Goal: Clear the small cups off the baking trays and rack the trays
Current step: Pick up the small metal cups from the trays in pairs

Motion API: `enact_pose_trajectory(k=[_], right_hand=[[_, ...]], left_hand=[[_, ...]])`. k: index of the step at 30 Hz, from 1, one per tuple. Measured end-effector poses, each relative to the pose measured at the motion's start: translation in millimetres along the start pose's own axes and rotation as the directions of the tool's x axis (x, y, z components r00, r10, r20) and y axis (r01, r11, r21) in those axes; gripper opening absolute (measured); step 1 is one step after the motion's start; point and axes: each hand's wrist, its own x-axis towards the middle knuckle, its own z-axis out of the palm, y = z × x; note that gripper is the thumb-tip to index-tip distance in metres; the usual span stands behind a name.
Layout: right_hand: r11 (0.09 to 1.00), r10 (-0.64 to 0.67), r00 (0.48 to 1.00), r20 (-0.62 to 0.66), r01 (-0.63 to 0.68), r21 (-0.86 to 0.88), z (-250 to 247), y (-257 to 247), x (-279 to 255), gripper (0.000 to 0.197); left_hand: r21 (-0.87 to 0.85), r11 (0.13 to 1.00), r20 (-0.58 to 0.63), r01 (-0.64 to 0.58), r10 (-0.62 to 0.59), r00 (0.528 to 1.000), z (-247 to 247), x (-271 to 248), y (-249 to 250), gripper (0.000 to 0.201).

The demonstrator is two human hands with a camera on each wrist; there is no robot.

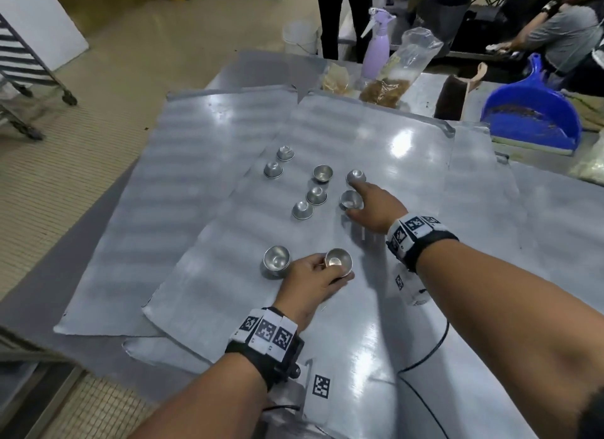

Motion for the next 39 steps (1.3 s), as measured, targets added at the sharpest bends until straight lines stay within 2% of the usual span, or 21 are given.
enact_pose_trajectory(k=[2,7,10,16,19,21,23,26,29,31,33,39], right_hand=[[0.999,0.002,1.0,0.009,-0.002,-0.035,3.6,1.4,10.1,0.067],[0.997,0.002,1.0,-0.014,-0.003,-0.079,7.8,4.3,19.6,0.047],[0.999,0.024,0.999,-0.022,-0.025,-0.048,9.8,6.3,11.3,0.046],[0.996,0.079,0.996,-0.027,-0.08,-0.043,5.9,19.1,-38.1,0.047],[0.991,0.128,0.99,-0.052,-0.126,0.047,2.1,28.4,-74.2,0.042],[0.983,0.143,0.987,-0.071,-0.134,0.129,-1.6,30.3,-99.2,0.044],[0.967,0.122,0.984,-0.128,-0.089,0.238,-5.3,27.3,-123.4,0.049],[0.916,0.062,0.965,-0.256,0.047,0.398,-10.8,10.8,-157.3,0.056],[0.902,-0.029,0.957,-0.289,0.149,0.405,-8.9,-6.5,-182.8,0.059],[0.924,-0.089,0.96,-0.266,0.179,0.337,-4.4,-14.5,-194.1,0.059],[0.947,-0.117,0.961,-0.249,0.184,0.262,0.9,-19.5,-202.1,0.057],[0.942,-0.138,0.951,-0.275,0.212,0.26,8.2,-32.4,-213.3,0.057]], left_hand=[[0.006,1.0,0.012,0.008,-0.008,1.0,-1.4,1.2,-0.5,0.014],[0.013,1.0,0.036,0.013,-0.014,0.999,-8.4,3.8,-2.0,0.015],[0.018,1.0,0.026,0.006,-0.007,1.0,-8.9,2.5,-1.3,0.017],[0.07,0.997,0.0,-0.011,0.011,1.0,-4.5,-6.9,1.3,0.019],[0.039,0.999,-0.032,-0.005,0.007,0.999,0.5,-12.6,1.7,0.014],[-0.009,1.0,-0.078,0.006,-0.007,0.997,4.8,-15.3,1.1,0.017],[-0.088,0.996,-0.119,0.019,-0.03,0.992,9.9,-19.1,0.7,0.02],[-0.151,0.988,-0.137,-0.014,-0.007,0.991,17.4,-26.7,-0.4,0.033],[-0.143,0.989,-0.098,-0.037,0.023,0.995,25.7,-40.1,-3.7,0.047],[-0.127,0.991,-0.052,-0.051,0.044,0.998,32.2,-50.0,-6.0,0.05],[-0.12,0.99,-0.021,-0.07,0.068,0.997,38.5,-60.1,-7.6,0.048],[-0.092,0.983,-0.026,-0.157,0.155,0.988,33.8,-83.0,-7.6,0.024]])
